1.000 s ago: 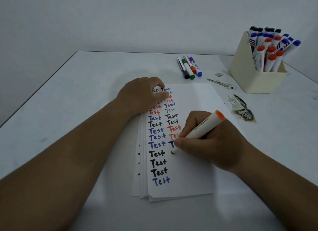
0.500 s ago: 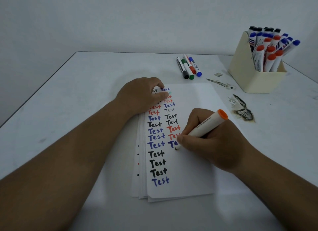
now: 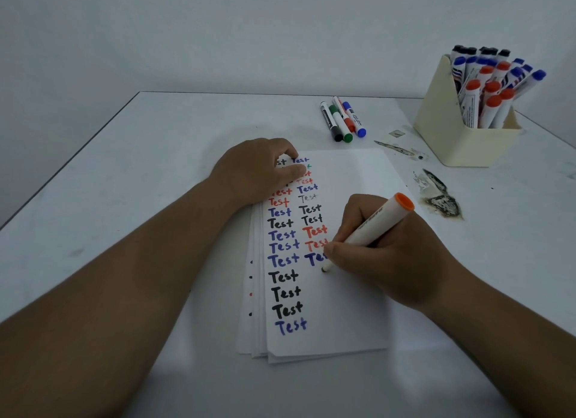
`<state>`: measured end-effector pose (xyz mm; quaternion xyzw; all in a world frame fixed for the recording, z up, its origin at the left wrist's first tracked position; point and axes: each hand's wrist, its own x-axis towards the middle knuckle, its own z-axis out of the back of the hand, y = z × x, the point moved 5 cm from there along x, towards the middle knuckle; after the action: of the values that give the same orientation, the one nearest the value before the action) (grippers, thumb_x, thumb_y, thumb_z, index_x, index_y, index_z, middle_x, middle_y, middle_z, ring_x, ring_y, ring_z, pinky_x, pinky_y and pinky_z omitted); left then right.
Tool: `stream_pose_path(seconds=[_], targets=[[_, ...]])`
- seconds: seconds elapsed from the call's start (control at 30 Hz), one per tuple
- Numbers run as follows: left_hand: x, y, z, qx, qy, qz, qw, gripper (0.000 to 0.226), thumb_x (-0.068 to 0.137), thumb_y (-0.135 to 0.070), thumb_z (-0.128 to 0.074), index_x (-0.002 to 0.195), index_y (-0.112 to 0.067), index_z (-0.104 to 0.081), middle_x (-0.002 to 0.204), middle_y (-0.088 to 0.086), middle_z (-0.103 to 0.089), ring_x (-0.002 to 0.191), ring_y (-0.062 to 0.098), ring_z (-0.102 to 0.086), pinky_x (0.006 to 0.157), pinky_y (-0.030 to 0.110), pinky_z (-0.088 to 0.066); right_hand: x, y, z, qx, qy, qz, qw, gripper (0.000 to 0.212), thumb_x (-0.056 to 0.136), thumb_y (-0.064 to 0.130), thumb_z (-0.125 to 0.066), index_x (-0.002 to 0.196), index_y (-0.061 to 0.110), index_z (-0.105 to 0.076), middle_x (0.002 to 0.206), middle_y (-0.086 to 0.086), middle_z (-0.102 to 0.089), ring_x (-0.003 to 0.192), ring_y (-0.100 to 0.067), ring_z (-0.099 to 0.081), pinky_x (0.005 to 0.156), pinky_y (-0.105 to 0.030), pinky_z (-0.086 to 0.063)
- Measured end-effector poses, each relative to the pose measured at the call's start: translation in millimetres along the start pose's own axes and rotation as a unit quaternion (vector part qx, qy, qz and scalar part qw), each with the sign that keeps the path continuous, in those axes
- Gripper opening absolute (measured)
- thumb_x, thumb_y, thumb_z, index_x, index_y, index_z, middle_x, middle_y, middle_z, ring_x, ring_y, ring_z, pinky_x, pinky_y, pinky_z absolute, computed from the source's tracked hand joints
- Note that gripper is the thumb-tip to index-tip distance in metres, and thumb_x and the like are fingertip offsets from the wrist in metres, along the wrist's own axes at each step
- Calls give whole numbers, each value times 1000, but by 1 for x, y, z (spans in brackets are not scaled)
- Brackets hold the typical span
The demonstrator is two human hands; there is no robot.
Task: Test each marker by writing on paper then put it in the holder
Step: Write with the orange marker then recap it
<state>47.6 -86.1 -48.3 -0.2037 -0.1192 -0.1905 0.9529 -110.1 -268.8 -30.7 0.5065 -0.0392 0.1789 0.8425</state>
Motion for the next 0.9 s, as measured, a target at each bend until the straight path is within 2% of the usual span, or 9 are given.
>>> stream_pose_path(seconds=[0.17, 0.27, 0.37, 0.57, 0.7, 0.77, 0.83, 0.9], targets=[[-1, 0, 0, -1, 0, 1, 1000, 40, 88, -70, -52, 115, -41, -60, 80, -18, -58, 75, 3, -56, 66, 30, -40, 0, 0, 0, 0, 4, 0, 1000, 17, 69, 26, -75, 68, 18, -59, 61, 2, -62, 57, -10, -57, 55, -23, -45], [0, 0, 0, 2, 1, 2, 1000, 41, 87, -70, -52, 116, -41, -60, 79, -19, -56, 74, 2, -55, 65, 29, -38, 0, -1, 3, 1, -20, 0, 1000, 18, 69, 27, -75, 66, 17, -60, 63, 1, -63, 58, -11, -58, 55, -24, -46], [-1, -1, 0, 0, 7, 5, 1000, 41, 87, -70, -52, 116, -42, -60, 79, -18, -56, 74, 3, -54, 64, 29, -37, 0, -1, 5, -14, -38, 2, 999, 18, 69, 26, -74, 64, 16, -60, 63, 2, -63, 58, -10, -58, 55, -23, -46], [-4, -2, 2, -6, 13, 15, 1000, 44, 87, -70, -53, 120, -42, -58, 83, -19, -57, 76, 2, -55, 67, 30, -40, 0, -2, 3, -9, -22, -12, 1000, 18, 67, 24, -74, 65, 18, -57, 58, 0, -60, 54, -7, -54, 52, -18, -42], [-6, -5, 5, -14, 15, 20, 1000, 46, 88, -67, -55, 125, -41, -56, 82, -17, -57, 75, 2, -55, 68, 30, -42, 0, -2, 5, -3, -32, -14, 999, 22, 71, 18, -78, 64, 15, -58, 61, -2, -62, 57, -13, -57, 53, -21, -45], [-8, -9, 7, -31, 11, 18, 999, 47, 90, -60, -57, 131, -39, -51, 82, -14, -57, 75, 4, -56, 66, 30, -42, 0, -2, 4, -16, -26, -19, 999, 23, 72, 16, -79, 65, 16, -58, 61, -1, -63, 57, -12, -57, 53, -20, -45], [-12, -14, 11, -63, -2, 11, 998, 45, 96, -44, -55, 138, -35, -44, 86, -10, -59, 78, 7, -59, 67, 31, -47, 1, -1, 4, -4, -26, -38, 999, 19, 69, 19, -76, 65, 18, -58, 59, 3, -61, 55, -6, -56, 53, -18, -44], [-15, -22, 17, -107, -23, -3, 994, 44, 100, -26, -47, 142, -32, -37, 94, -8, -60, 86, 9, -61, 72, 33, -54, 3, -3, 7, 64, -46, -68, 995, 18, 68, 17, -76, 62, 18, -60, 55, 5, -59, 52, -5, -55, 51, -17, -43]])
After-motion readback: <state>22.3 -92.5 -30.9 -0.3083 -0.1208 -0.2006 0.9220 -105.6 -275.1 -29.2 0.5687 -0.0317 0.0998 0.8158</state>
